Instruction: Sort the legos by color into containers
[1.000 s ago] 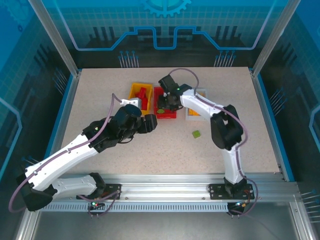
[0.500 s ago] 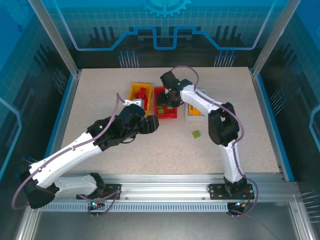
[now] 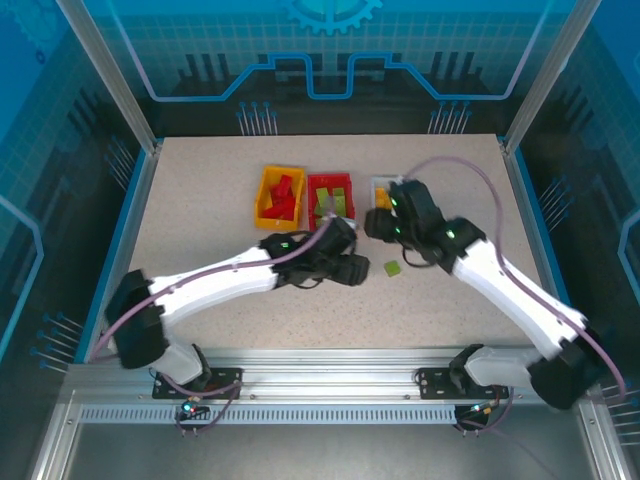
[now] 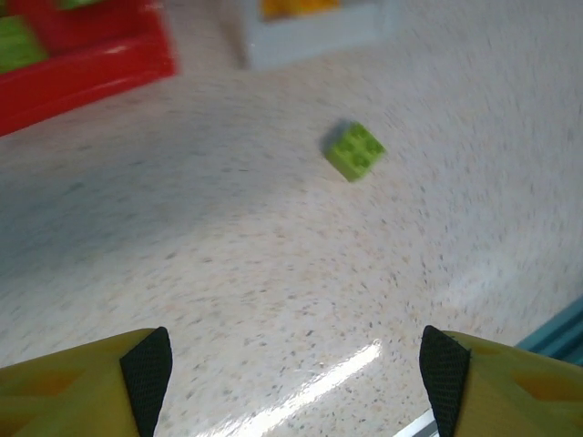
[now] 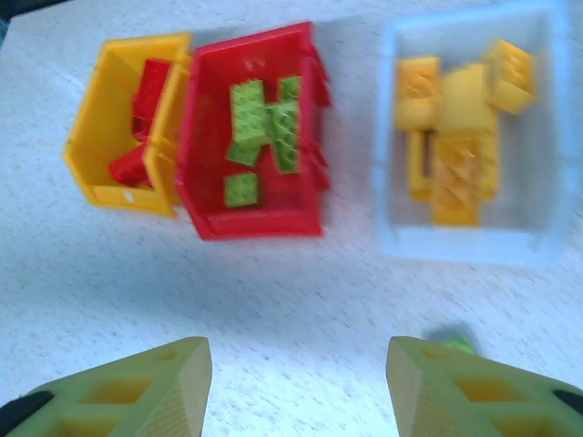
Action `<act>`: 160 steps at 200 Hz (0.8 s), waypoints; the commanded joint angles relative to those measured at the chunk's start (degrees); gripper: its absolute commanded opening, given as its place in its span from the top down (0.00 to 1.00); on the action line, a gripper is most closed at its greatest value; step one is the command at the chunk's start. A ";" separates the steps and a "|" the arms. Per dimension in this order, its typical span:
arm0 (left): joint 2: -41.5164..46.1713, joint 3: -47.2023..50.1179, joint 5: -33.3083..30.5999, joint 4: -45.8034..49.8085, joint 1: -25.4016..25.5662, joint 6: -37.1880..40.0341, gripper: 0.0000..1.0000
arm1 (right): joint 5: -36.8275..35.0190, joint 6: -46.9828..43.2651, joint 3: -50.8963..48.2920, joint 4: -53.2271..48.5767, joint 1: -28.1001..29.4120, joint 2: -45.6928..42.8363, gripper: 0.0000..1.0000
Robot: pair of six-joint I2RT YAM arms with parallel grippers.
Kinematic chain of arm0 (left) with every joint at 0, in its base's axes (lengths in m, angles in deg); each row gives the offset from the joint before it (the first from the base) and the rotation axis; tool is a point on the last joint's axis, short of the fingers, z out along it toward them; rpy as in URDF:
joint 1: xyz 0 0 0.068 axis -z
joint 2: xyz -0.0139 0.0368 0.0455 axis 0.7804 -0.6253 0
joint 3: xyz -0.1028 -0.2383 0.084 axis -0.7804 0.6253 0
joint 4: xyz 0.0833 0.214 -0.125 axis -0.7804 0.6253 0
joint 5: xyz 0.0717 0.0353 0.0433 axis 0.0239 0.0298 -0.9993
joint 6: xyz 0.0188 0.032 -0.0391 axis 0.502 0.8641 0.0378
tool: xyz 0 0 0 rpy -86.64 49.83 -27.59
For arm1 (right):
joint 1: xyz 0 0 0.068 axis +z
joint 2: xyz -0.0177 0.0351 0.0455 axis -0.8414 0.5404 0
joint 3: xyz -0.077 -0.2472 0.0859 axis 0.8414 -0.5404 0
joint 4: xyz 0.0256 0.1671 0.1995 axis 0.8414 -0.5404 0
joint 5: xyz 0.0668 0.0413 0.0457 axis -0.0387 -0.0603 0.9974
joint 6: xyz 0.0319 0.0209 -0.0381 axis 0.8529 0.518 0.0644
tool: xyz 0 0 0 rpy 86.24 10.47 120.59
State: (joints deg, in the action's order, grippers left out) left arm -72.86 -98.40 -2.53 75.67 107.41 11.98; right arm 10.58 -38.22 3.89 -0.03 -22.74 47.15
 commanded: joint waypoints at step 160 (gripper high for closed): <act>-42.90 -36.48 1.98 5.78 -0.65 29.49 0.22 | -7.06 14.28 -18.03 -24.17 0.79 -50.33 0.33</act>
State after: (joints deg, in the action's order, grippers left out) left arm -113.47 -131.82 -3.09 78.95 106.89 39.81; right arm 3.85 -24.54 -15.35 -23.96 -22.44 -4.79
